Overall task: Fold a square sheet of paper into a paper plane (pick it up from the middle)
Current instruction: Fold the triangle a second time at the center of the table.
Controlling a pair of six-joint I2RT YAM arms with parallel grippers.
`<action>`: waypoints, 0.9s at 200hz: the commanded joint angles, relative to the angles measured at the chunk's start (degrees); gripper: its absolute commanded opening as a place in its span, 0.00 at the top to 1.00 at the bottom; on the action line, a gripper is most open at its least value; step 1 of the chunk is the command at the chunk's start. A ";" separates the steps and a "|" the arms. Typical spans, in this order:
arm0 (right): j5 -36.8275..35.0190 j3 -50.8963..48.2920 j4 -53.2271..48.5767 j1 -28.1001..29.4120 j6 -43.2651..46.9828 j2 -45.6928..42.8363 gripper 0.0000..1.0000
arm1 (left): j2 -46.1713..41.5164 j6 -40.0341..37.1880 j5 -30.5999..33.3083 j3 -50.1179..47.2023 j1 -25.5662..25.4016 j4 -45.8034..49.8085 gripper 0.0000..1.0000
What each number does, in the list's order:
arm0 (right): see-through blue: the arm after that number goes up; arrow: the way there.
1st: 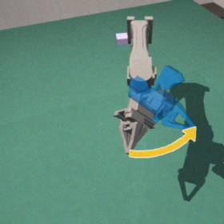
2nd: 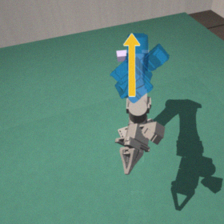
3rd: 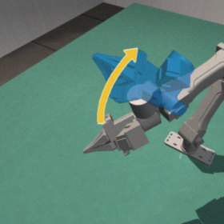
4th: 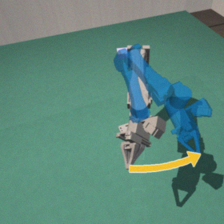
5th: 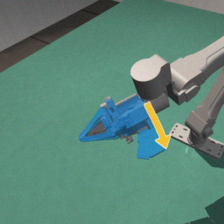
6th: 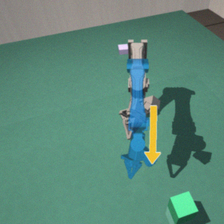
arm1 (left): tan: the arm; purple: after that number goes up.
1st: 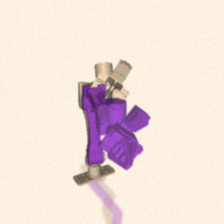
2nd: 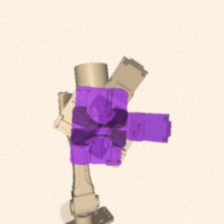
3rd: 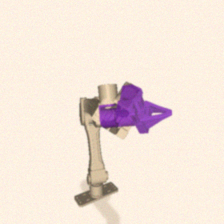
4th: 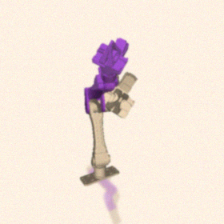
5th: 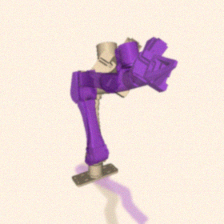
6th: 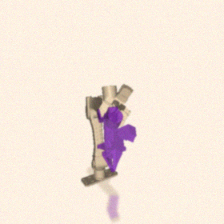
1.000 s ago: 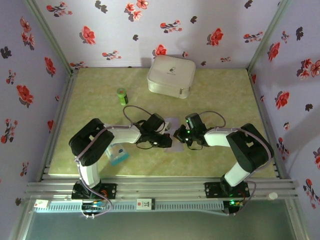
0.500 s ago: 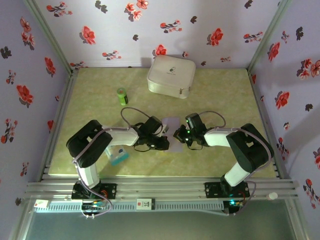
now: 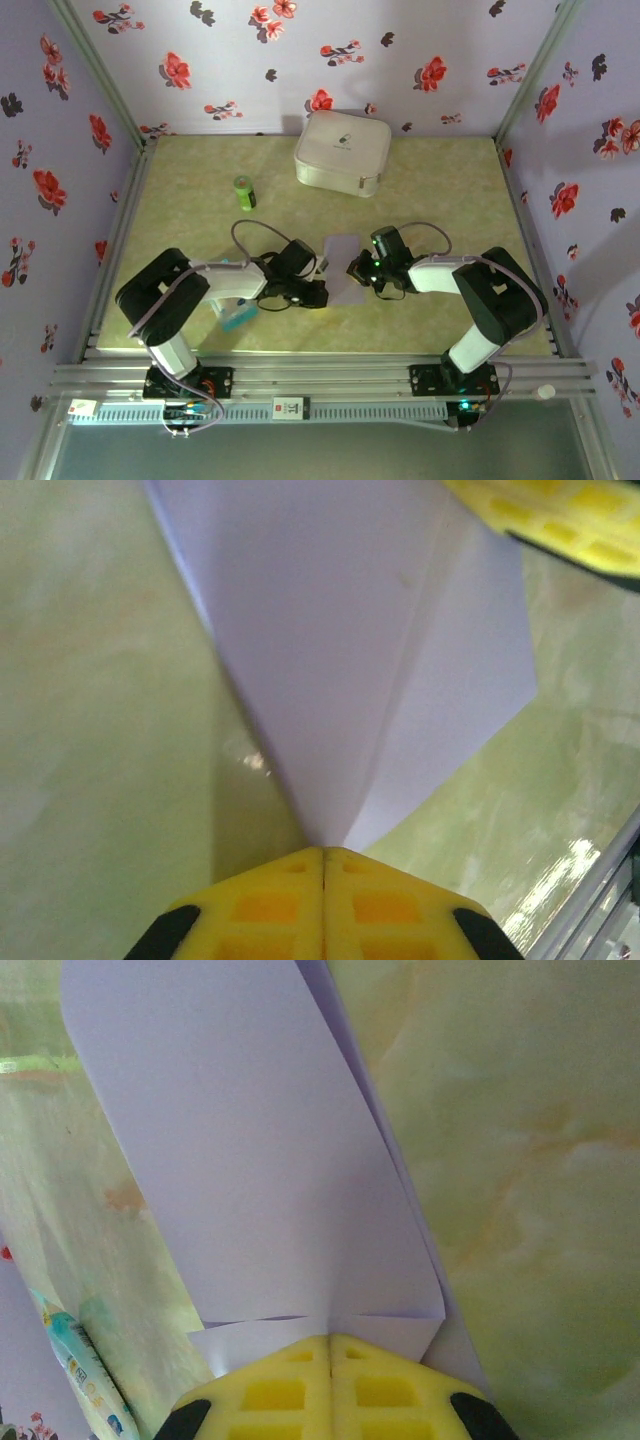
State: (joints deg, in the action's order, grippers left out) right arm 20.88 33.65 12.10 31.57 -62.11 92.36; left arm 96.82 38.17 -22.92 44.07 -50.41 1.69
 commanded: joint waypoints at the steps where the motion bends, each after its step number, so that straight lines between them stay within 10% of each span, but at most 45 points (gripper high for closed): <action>1: -3.71 -2.16 -5.24 -0.02 0.32 1.47 1.00 | -3.44 -1.61 1.12 -0.51 -0.61 4.42 0.94; 180: -3.02 -1.98 -4.78 -0.15 0.64 0.13 1.00 | 10.23 -1.19 -0.90 10.22 2.03 2.36 0.96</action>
State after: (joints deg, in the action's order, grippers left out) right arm 20.88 33.63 12.10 31.57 -62.11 92.27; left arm 105.97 38.59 -25.47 54.83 -48.69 1.65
